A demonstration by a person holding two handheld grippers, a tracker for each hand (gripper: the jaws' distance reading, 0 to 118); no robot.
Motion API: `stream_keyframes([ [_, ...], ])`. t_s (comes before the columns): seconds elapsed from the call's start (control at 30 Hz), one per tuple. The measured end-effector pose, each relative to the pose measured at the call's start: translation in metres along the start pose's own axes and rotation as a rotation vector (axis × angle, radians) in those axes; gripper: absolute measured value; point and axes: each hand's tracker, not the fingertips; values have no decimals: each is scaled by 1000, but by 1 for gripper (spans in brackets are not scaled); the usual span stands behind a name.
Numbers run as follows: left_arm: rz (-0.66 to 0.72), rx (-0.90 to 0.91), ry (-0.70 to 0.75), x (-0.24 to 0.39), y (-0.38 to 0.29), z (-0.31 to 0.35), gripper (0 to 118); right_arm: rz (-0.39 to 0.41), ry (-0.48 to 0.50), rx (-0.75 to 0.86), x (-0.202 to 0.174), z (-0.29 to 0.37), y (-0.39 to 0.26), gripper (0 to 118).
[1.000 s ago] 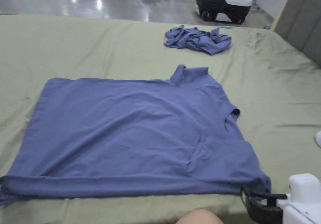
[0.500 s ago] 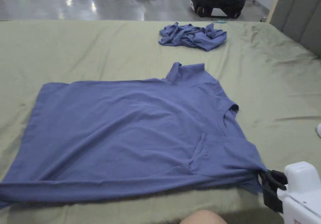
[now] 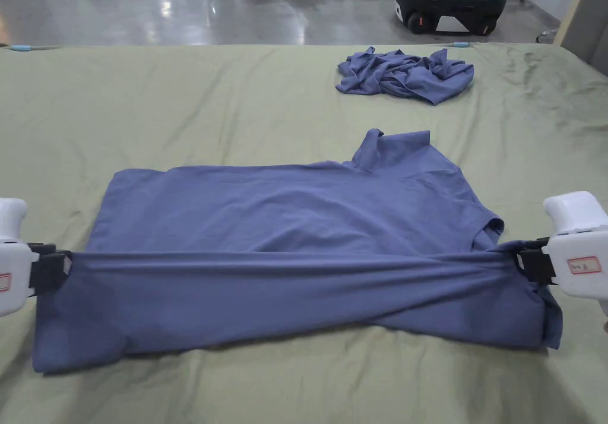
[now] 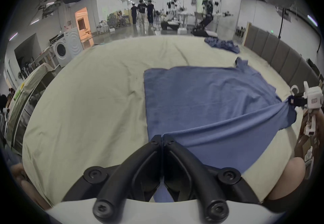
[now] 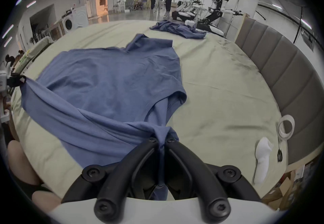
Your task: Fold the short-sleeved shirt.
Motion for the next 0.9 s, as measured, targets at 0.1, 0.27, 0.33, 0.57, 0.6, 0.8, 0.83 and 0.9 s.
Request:
stream_keyframes([
  [0.1,-4,-49,-8,-4,7,-32,0,10,-46,-37,4,-29,3,11],
  [0.27,-26,-51,194,-9,-1,-58,117,39,-384,7,21,-47,-10,117],
  [0.33,25,40,221,-24,-6,-42,118,-95,-346,112,36,-25,-17,117],
  [0.57,161,155,69,-24,-47,59,64,-81,-37,336,32,60,-50,102],
  [0.6,144,157,45,-18,-53,70,64,-105,57,279,35,61,-52,102],
  [0.8,174,230,-72,16,-102,118,0,-219,184,175,27,85,-81,101],
  [0.83,162,237,-77,21,-109,123,0,-220,195,223,23,95,-90,91],
  [0.9,135,226,-75,31,-124,133,0,-240,250,275,16,112,-110,38],
])
